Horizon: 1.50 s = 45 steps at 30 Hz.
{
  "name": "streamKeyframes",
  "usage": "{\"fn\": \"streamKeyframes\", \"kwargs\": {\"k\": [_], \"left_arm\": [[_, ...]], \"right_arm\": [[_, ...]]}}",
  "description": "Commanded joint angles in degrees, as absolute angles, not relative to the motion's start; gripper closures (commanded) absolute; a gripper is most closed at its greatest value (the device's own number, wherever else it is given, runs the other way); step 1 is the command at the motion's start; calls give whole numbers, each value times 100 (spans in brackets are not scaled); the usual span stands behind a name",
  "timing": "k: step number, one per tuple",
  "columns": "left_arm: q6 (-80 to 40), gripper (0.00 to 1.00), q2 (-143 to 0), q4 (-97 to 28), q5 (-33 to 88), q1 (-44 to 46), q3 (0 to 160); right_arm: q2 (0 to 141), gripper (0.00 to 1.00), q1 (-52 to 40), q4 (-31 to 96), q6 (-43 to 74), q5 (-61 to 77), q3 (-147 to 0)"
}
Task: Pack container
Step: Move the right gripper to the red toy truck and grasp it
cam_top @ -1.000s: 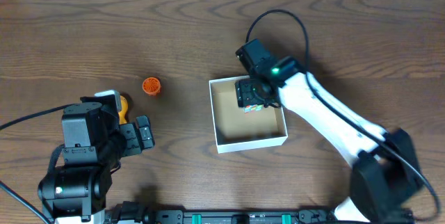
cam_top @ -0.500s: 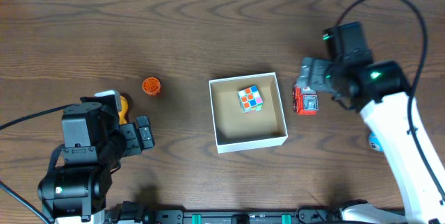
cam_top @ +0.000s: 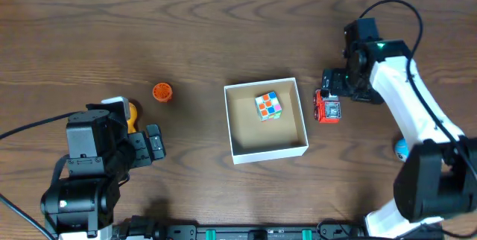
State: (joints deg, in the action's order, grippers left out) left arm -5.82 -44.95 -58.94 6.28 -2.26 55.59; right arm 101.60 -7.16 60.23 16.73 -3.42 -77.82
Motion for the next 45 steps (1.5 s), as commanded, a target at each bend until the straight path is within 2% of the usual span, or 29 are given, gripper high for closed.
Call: {"fn": "streamKeyframes", "kwargs": {"k": [1,14,16,19,23,26,28,38,40,45], "left_arm": [[-613,2,-4486,-5907,690,-261,5616],[-613,2,-4486,-5909,692,-261,5616],[-613,2,-4486,-5909,690,-261,5616],[-613,2,-4486,-5909,692,-261,5616],[-613,2,-4486,-5909,692,-261,5616],[-613,2,-4486,-5909,692,-261,5614],[-613,2,-4486,-5909,692,-261,5614],[-613,2,-4486,-5909,690,-261,5614],[-611,2,-4486,-5909,690,-261,5614],[-613,2,-4486,-5909,692,-261,5614]], "right_arm": [[10438,1,-873,5979,1555,-272,-7789],[11319,1,-945,5911,1406,-207,-7789],[11319,6,-945,5911,1406,-207,-7789],[11316,26,-945,5913,1404,-207,-7789],[11316,37,-945,5913,1404,-207,-7789],[11316,56,-945,5913,1404,-207,-7789],[11316,64,-945,5916,1404,-207,-7789],[11314,65,-945,5920,1404,-207,-7789],[11314,70,-945,5922,1404,-207,-7789],[11205,74,-945,5922,1404,-209,-7791]]}}
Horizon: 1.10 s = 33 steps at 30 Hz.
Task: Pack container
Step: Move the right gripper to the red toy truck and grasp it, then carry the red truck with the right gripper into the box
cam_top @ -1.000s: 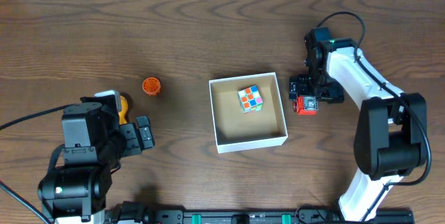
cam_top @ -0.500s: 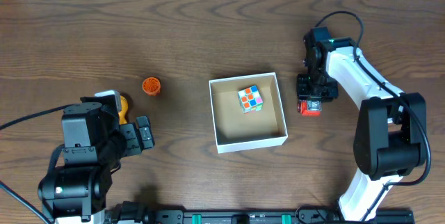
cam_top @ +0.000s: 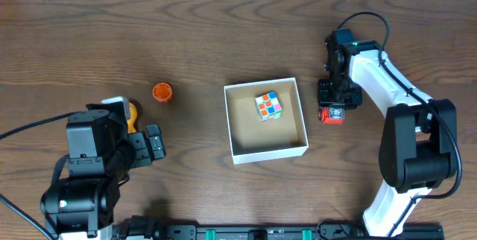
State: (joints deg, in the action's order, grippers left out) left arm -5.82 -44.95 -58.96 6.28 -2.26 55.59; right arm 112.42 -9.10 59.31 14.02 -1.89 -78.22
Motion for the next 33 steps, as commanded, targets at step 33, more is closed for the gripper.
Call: {"fn": "streamKeyframes", "kwargs": {"k": [33], "left_arm": [[-613,2,-4486,-5909,692,-261,5614]], "right_arm": [[8755,99,-4344,4801,1031,64,-7795]]}}
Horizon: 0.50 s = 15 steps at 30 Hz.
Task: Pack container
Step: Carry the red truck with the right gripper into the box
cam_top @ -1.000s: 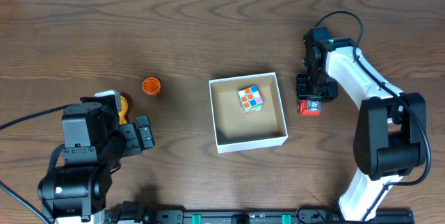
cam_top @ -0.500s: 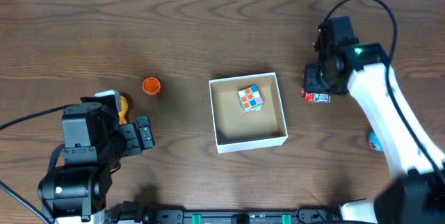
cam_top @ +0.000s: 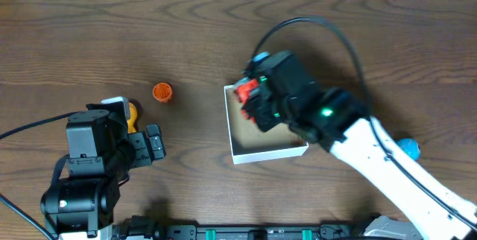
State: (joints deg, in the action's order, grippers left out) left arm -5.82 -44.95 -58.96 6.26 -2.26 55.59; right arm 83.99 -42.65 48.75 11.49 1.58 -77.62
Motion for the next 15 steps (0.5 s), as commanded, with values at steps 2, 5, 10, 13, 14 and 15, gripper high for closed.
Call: {"fn": "streamKeyframes", "kwargs": {"k": [2,5,10,13,14,15], "left_arm": [[-613,2,-4486,-5909,692,-261,5614],[-613,2,-4486,-5909,692,-261,5614],[-613,2,-4486,-5909,690,-261,5614],[-613,2,-4486,-5909,692,-261,5614],[-613,2,-4486,-5909,692,-261,5614],[-613,2,-4486,-5909,690,-261,5614]], "right_arm": [[9113,99,-4353,4772,1153,64,-7795],[9428,99,-4353,4775,1240,64,-7795],[9839,99,-4353,4733,1238,64,-7795],[9966,99,-4353,4707,1240,64,-7795],[10012,99,-4353,4707,1249,64,-7795],[10047,99,-4353,4711,1293,64,-7795]]}}
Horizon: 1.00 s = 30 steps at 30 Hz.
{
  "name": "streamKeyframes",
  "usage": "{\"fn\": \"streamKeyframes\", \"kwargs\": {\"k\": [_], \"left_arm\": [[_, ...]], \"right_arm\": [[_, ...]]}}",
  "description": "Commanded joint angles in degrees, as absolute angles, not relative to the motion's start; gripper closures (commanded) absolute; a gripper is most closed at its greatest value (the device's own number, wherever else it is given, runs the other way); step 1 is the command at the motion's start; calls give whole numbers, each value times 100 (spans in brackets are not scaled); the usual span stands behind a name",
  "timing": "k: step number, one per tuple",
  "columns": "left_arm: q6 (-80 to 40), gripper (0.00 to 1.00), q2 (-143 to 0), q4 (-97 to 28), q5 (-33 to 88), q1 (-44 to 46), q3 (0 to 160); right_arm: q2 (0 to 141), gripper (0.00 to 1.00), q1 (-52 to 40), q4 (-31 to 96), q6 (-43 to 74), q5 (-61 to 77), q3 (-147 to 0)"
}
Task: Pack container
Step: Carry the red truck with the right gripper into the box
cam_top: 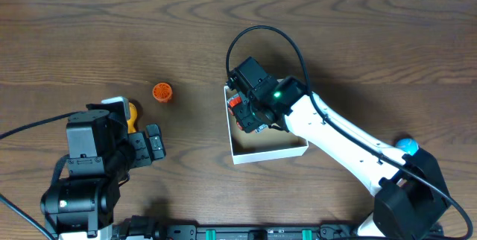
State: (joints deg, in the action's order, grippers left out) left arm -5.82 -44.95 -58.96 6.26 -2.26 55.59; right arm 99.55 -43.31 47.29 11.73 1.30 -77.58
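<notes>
The white open box (298,150) stands at the table's middle. My right gripper (240,109) reaches down into the box's left part, shut on a red and black toy (235,105). The arm covers most of the box's inside, so whatever else lies in there is hidden. My left gripper (154,141) rests low on the left, well away from the box and holding nothing I can see; whether its fingers are apart cannot be told from above.
A small orange round piece (162,92) lies left of the box. A yellow-orange object (133,113) sits beside the left arm. A blue ball (406,147) lies at the right, near the right arm's base.
My right gripper with the red toy has shifted left and down, from over the box's upper left to inside its left part. The left arm is unchanged.
The red toy lay on the table just right of the box, with my right gripper beside it, and a colour cube lay in the box. Then the gripper stood over the toy. Later it held the toy above the box, and now holds it inside.
</notes>
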Motion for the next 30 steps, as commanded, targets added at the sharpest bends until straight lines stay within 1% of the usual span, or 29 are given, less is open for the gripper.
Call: {"fn": "streamKeyframes", "kwargs": {"k": [1,11,20,21,23,24,30], "left_arm": [[-613,2,-4486,-5911,692,-261,5614],[-613,2,-4486,-5913,692,-261,5614],[-613,2,-4486,-5931,690,-261,5614],[-613,2,-4486,-5935,692,-261,5614],[-613,2,-4486,-5940,692,-261,5614],[-613,2,-4486,-5940,692,-261,5614],[-613,2,-4486,-5935,690,-261,5614]], "right_arm": [[10082,99,-4353,4711,1330,64,-7793],[10543,99,-4322,4460,1350,-14,-7793],[10580,97,-3953,4244,2145,-663,-7793],[10580,96,-3913,4261,2263,-751,-7793],[10580,90,-3820,4259,2386,-770,-7793],[10580,89,-3782,4259,2405,-768,-7793],[10580,88,-3756,4309,2353,-753,-7793]]}}
